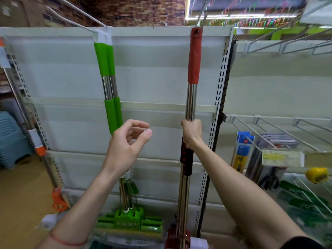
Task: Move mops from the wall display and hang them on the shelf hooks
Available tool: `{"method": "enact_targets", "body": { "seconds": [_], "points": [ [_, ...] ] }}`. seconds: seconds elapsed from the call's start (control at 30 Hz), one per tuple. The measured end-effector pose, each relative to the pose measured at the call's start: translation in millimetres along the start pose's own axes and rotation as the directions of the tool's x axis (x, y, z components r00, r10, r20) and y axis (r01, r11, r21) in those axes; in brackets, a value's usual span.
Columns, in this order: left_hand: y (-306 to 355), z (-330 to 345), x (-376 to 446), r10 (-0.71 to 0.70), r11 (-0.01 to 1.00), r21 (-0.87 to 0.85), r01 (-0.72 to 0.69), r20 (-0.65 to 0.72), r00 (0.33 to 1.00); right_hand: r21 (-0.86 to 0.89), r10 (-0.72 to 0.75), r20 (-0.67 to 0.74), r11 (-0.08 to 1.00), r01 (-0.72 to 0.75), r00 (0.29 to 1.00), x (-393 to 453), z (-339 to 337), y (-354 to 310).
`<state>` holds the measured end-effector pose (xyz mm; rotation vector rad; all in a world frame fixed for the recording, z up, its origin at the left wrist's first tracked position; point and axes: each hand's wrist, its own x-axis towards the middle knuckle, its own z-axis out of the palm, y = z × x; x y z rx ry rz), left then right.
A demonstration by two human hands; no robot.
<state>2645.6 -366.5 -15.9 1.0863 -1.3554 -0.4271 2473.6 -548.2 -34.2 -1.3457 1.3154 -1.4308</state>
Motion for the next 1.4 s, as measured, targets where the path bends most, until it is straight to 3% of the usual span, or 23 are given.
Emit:
{"method": "enact_targets", "body": {
  "seconds": [0.37, 0.83, 1.07, 1.23, 1.4],
  "points": [
    [-5.4, 1.8, -5.6, -0.024, 1.000, -0.012, 0.024, -0.004, 1.000, 0.031, -0.001, -0.035, 1.000, 0.002, 0.999, 13.7, 10.4, 7.0],
    [-8.9, 4.9, -6.2, -0.042, 0.999, -0.002, 0.042, 0.017, 0.999, 0.077, 0.067, 0.117, 0.994, -0.076, 0.991, 7.4, -1.9, 3.2],
    [-9.9, -2.4, -13.4, -0.038, 0.999, 0.002, 0.038, 0.029, 0.999, 0.068, 0.024, 0.124, 0.997, -0.032, 0.992, -10.8, -13.4, -4.5],
    [-6.0, -11.5, -15.0, -0.027, 1.000, 0.001, 0.027, 0.019, 0.999, -0.202, -0.034, 0.052, 0.978, 0.043, 0.998, -25.0, -29.3, 1.8],
    [-0.3, -17.4, -16.9, -0.024, 1.000, -0.013, 0.024, 0.001, 1.000, -0.234, -0.155, 0.021, 0.960, 0.155, 0.988, -52.8, -46.9, -13.4]
  ]
}}
